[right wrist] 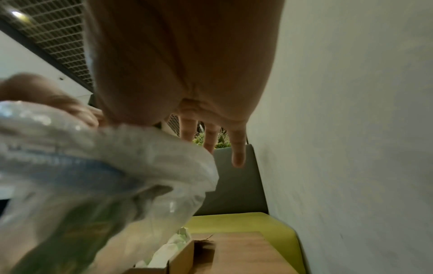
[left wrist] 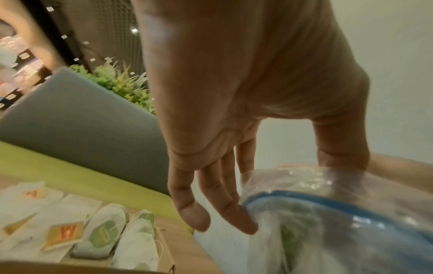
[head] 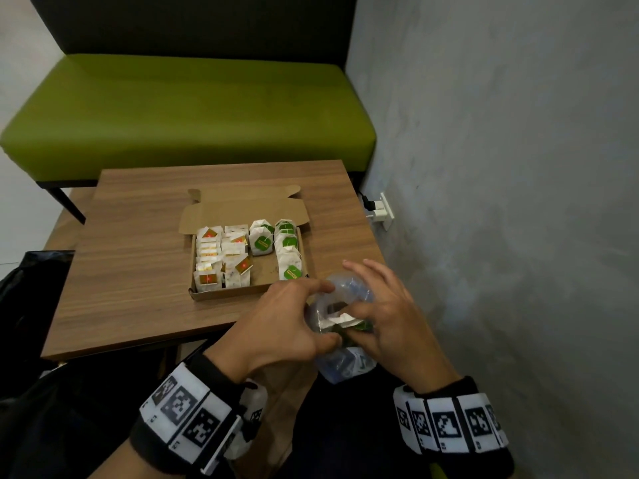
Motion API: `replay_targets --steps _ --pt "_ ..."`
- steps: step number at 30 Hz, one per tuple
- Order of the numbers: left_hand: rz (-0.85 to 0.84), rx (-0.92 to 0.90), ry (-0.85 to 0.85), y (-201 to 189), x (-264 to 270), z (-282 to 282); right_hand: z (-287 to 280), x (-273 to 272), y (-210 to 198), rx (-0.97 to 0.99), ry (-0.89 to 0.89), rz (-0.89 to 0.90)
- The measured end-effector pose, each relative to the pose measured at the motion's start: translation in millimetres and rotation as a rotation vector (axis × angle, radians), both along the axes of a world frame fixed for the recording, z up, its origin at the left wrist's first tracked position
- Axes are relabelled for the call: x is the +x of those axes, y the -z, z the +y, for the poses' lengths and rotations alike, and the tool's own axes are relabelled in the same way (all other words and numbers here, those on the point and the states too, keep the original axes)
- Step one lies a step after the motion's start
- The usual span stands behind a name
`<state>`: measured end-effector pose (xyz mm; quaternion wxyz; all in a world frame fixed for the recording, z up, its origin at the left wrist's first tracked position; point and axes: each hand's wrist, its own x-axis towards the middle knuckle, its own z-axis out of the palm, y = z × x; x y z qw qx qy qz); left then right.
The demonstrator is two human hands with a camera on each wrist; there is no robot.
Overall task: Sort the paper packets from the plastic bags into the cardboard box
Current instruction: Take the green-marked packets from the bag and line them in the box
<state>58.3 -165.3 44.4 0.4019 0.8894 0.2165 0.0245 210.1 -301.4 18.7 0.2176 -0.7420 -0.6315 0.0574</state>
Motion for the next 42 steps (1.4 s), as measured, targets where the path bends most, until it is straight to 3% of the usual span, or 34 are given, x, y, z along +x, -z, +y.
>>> replay_targets --steps 3,9,12,17,24,28,33,38,42 --pt "0.000 -0.072 -0.022 2 4 9 2 4 4 0.004 -0.009 -0.002" --pt "-0.051 -0.046 -0.003 16 7 9 9 20 16 0.121 0.333 0.368" --pt "-0.052 -0.030 -0.015 21 10 9 15 18 14 0.094 0.365 0.388" --pt "-0.060 -0.086 -0.113 23 23 16 18 20 12 0.268 0.247 0.236" --pt "-0.100 0.000 -0.204 29 54 27 47 43 0 0.400 0.382 0.480" --pt "0.027 0.098 -0.182 31 76 40 69 70 -2 0.426 0.528 0.575" --pt "0.149 -0.004 -0.171 38 106 66 94 95 5 0.357 0.649 0.494" --pt "0.136 0.028 -0.257 50 131 81 115 100 20 0.264 0.701 0.517" --pt "0.221 0.027 -0.249 65 142 91 133 102 28 0.205 0.744 0.522"
